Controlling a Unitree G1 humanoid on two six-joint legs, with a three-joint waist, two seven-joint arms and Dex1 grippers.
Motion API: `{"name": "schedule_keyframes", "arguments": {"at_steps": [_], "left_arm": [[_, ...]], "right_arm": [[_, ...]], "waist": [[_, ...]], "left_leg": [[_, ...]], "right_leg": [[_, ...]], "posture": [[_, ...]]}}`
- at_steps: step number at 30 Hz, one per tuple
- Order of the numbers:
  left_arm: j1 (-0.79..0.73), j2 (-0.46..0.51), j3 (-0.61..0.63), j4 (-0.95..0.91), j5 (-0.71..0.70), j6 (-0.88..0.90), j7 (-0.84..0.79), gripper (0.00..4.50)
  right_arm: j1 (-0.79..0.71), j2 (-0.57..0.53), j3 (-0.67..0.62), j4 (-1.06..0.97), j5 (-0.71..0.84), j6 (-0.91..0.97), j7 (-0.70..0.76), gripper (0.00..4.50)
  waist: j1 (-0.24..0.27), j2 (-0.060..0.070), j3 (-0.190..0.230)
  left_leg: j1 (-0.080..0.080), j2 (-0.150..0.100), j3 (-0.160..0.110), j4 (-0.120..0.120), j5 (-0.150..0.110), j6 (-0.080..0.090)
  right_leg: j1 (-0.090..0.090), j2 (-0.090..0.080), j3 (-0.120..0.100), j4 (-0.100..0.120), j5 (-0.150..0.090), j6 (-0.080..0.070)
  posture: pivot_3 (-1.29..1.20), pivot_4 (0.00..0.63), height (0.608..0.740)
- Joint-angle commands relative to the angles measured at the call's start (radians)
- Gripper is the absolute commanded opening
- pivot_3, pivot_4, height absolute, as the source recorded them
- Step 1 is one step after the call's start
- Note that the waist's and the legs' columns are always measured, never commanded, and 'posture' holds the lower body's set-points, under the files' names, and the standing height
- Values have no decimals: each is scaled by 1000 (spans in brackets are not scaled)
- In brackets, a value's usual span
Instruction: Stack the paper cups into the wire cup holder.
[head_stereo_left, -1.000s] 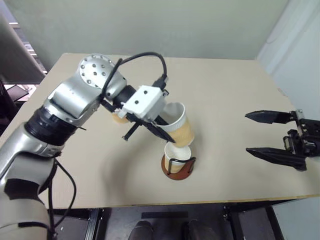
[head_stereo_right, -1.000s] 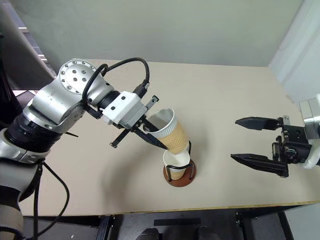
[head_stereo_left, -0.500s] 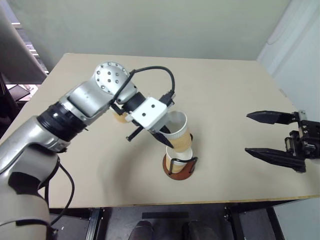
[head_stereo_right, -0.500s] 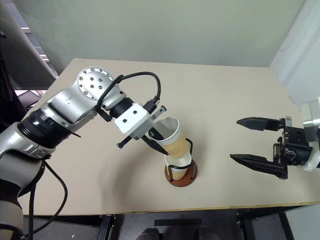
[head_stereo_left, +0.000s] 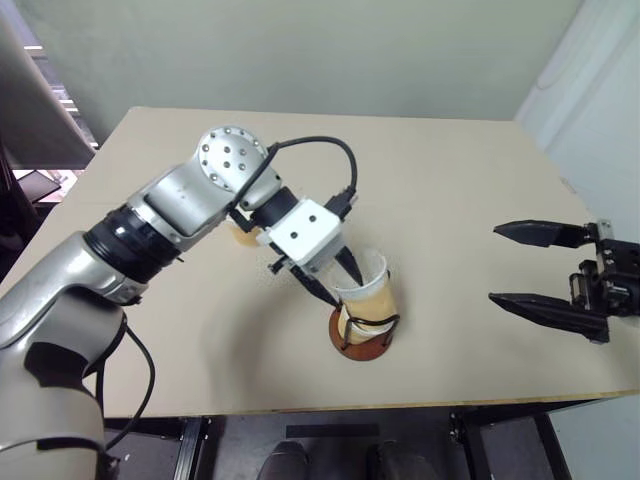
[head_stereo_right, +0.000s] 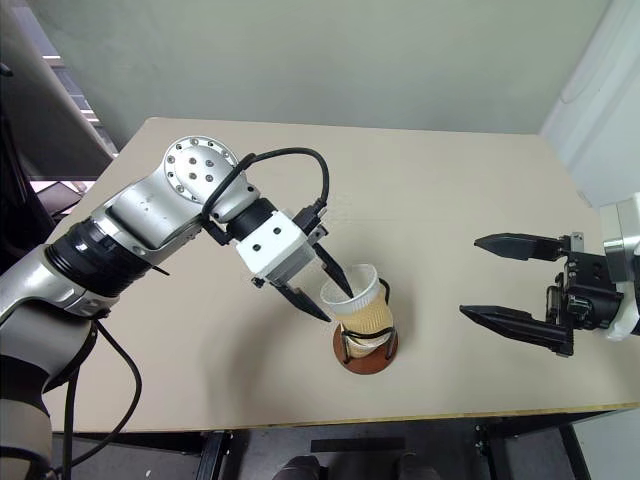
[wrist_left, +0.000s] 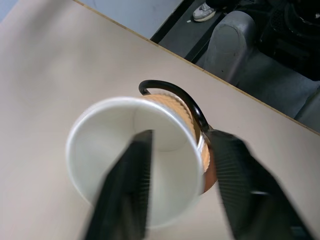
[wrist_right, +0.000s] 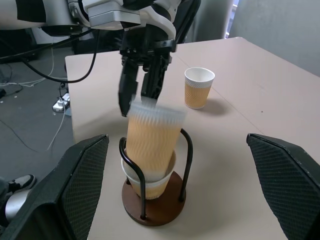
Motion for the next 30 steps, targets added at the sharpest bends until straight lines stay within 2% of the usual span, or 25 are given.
{"name": "schedule_keyframes", "arguments": {"at_steps": [1,4,5,14,19,25,30], "left_arm": [[-14,-3,18,-16,-6,-6,-39,3380],[-13,-6,23,-16,-7,0,-39,4358],[-12,-8,26,-16,-7,2,-39,4434],[1,-4,30,-48,-52,25,-39,4434],[20,-50,98,-68,-93,60,-39,4434],[36,-36,101,-105,-105,88,-39,4434],[7,-44,205,35,-45,100,-39,4434]], "right_arm": [[-13,-22,-20,-13,14,-10,-3,4500],[-14,-24,-17,-8,9,-12,0,4500],[-14,-25,-17,-7,8,-13,1,4500],[-20,-27,1,10,-10,-24,6,4500],[-27,-23,19,14,-24,-30,6,4500],[-35,-27,25,22,-31,-35,11,4500],[-41,-36,27,33,-36,-41,28,4500]], "waist": [[0,0,0],[0,0,0],[0,0,0],[0,0,0],[1,0,0],[-1,0,0],[-1,0,0]], "left_leg": [[0,0,0,0,0,0],[0,0,0,0,0,0],[0,0,0,0,0,0],[0,0,1,0,0,0],[0,0,1,0,0,0],[0,0,2,0,0,0],[0,0,1,1,0,0]], "right_leg": [[0,0,0,0,0,0],[0,0,0,0,0,0],[0,0,0,0,0,0],[0,0,0,0,0,0],[0,0,0,0,0,0],[0,0,0,0,0,1],[0,0,0,0,0,1]], "posture": [[0,150,740],[0,150,740],[0,150,740],[0,150,740],[0,150,740],[0,150,740],[0,150,740]]}}
